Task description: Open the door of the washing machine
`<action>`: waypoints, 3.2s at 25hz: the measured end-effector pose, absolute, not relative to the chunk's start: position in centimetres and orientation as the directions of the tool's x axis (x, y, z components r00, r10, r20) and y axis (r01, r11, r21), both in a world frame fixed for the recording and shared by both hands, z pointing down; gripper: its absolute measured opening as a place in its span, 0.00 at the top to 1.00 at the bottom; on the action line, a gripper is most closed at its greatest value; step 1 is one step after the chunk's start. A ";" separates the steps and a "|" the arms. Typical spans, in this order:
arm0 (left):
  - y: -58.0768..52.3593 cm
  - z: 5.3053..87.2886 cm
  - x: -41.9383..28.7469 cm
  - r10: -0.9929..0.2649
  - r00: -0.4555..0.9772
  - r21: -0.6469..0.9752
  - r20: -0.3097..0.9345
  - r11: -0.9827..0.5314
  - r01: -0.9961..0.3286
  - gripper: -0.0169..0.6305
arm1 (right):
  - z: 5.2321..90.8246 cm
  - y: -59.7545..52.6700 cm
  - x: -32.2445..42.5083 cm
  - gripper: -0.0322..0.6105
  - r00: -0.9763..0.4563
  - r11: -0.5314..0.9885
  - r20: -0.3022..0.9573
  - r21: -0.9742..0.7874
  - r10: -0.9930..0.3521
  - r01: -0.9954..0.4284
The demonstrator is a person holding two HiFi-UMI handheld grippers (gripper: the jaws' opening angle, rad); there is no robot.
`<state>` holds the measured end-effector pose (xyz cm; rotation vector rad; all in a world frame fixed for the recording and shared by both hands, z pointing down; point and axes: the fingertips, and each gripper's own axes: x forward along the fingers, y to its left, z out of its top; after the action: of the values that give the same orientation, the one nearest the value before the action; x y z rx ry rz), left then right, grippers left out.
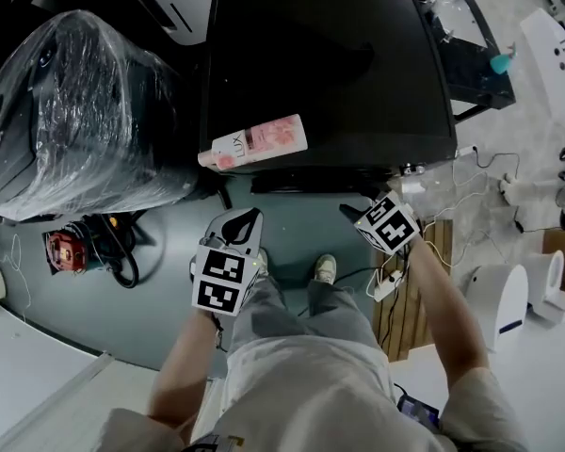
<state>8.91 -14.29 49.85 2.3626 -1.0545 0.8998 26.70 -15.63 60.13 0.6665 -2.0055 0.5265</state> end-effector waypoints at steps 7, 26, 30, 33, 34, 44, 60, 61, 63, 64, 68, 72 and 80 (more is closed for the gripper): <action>-13.9 53.8 9.2 -0.492 0.463 0.115 0.737 -0.584 -0.804 0.94 | 64.7 -16.2 27.7 0.60 -0.373 0.810 0.913 -0.090 -0.165 -0.580; -13.0 58.5 8.7 -0.439 0.458 0.141 0.773 -0.585 -0.799 0.94 | 68.5 -18.0 27.7 0.68 -0.284 0.792 0.937 -0.013 -0.203 -0.610; -12.0 59.1 8.7 -0.427 0.464 0.154 0.776 -0.586 -0.796 0.94 | 68.3 -17.7 27.7 0.69 -0.283 0.750 0.932 -0.019 -0.226 -0.661; -11.1 59.5 8.4 -0.420 0.465 0.160 0.779 -0.585 -0.795 0.94 | 68.3 -16.7 27.6 0.70 -0.273 0.735 0.940 -0.037 -0.204 -0.677; -10.9 59.5 8.3 -0.419 0.465 0.161 0.780 -0.584 -0.796 0.94 | 68.3 -16.1 27.5 0.70 -0.271 0.739 0.943 -0.043 -0.192 -0.673; -7.7 60.2 6.9 -0.412 0.460 0.174 0.786 -0.567 -0.805 0.94 | 69.0 -9.0 25.8 0.72 -0.307 0.711 0.945 -0.137 -0.115 -0.689; -1.6 62.8 1.1 -0.409 0.403 0.186 0.819 -0.476 -0.859 0.94 | 70.4 2.3 15.9 0.72 -0.396 0.531 0.918 -0.336 0.001 -0.778; -1.3 62.9 0.5 -0.410 0.399 0.187 0.820 -0.467 -0.864 0.94 | 70.4 2.9 15.2 0.72 -0.398 0.512 0.918 -0.344 0.006 -0.787; -0.6 63.0 -0.6 -0.412 0.392 0.191 0.823 -0.448 -0.873 0.94 | 70.5 3.9 13.6 0.72 -0.406 0.482 0.914 -0.359 0.009 -0.799; -0.3 63.1 -1.3 -0.413 0.387 0.194 0.824 -0.436 -0.879 0.94 | 70.5 4.4 12.8 0.72 -0.410 0.468 0.912 -0.366 0.008 -0.804; 0.7 63.7 -4.3 -0.419 0.359 0.199 0.834 -0.379 -0.904 0.94 | 70.6 5.5 9.7 0.72 -0.437 0.409 0.899 -0.399 0.000 -0.821; 1.6 63.9 -6.8 -0.420 0.350 0.191 0.837 -0.375 -0.907 0.94 | 70.8 6.1 6.9 0.72 -0.450 0.357 0.893 -0.416 -0.015 -0.837; 4.0 63.7 -11.6 -0.409 0.329 0.190 0.851 -0.344 -0.920 0.94 | 71.0 6.7 1.8 0.71 -0.439 0.261 0.898 -0.417 -0.030 -0.871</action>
<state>-11.56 4.00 63.71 1.9022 -1.1694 0.9381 1.77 6.68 71.04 0.8350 -1.7063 1.2809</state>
